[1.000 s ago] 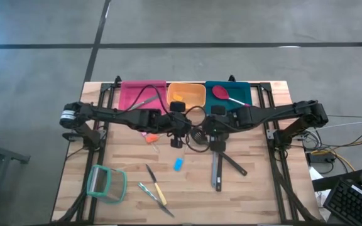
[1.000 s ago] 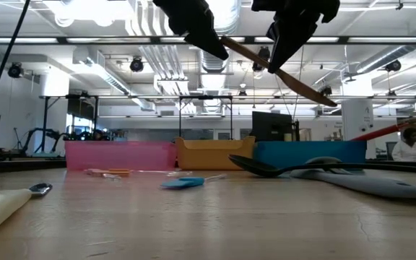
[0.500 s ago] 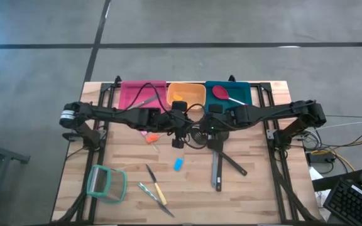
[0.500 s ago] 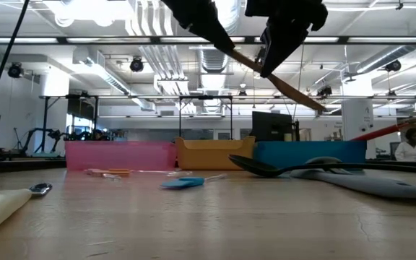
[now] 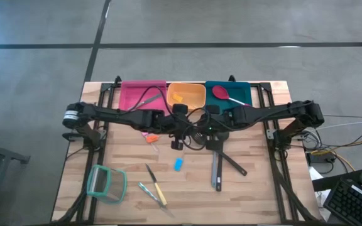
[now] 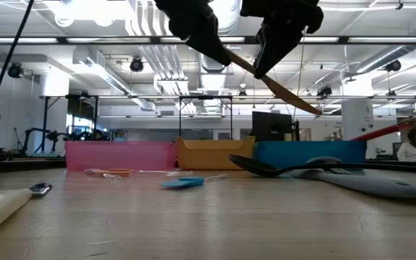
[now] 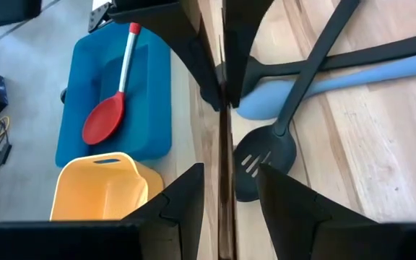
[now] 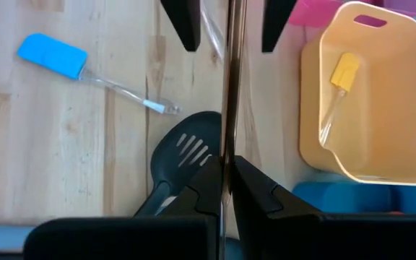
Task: Pick & Place Kitchen Items
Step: Put the brown knife into the red bin
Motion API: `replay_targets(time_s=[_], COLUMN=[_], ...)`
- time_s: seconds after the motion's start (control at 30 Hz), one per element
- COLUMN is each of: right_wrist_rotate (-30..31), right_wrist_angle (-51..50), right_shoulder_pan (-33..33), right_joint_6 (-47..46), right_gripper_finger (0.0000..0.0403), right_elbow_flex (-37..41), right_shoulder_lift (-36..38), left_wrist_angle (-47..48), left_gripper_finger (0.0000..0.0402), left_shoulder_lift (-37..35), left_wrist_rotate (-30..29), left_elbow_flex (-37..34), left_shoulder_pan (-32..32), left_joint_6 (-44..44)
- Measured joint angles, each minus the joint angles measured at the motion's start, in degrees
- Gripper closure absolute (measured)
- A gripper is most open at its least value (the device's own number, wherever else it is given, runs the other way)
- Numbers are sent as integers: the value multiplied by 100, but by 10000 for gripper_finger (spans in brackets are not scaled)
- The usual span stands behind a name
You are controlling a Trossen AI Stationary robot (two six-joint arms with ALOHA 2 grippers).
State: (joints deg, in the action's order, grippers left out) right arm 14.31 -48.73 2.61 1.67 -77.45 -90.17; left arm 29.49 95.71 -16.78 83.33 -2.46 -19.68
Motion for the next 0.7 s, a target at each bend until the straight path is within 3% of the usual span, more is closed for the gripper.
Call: replay_targets(time_s=[0.43,0.53,0.7], right_wrist_rotate=[-85,-87,-89], right_wrist_angle=[6,6,7], right_shoulder_pan=[-43,-65,-74], right_joint_6=[-2,-2,4], right_gripper_finger=[392,392,392], right_elbow_flex=[0,0,0], right_shoulder_lift=[0,0,0], left_wrist_angle=[-94,-97,-95], left_gripper_finger=[275,301,377], left_shoulder_lift=[12,12,10], left_wrist_rotate=[-4,-27,-43], left_elbow_flex=[0,4,39], left_shoulder_pan=[0,2,4], left_joint_6=[-125,-185,-290])
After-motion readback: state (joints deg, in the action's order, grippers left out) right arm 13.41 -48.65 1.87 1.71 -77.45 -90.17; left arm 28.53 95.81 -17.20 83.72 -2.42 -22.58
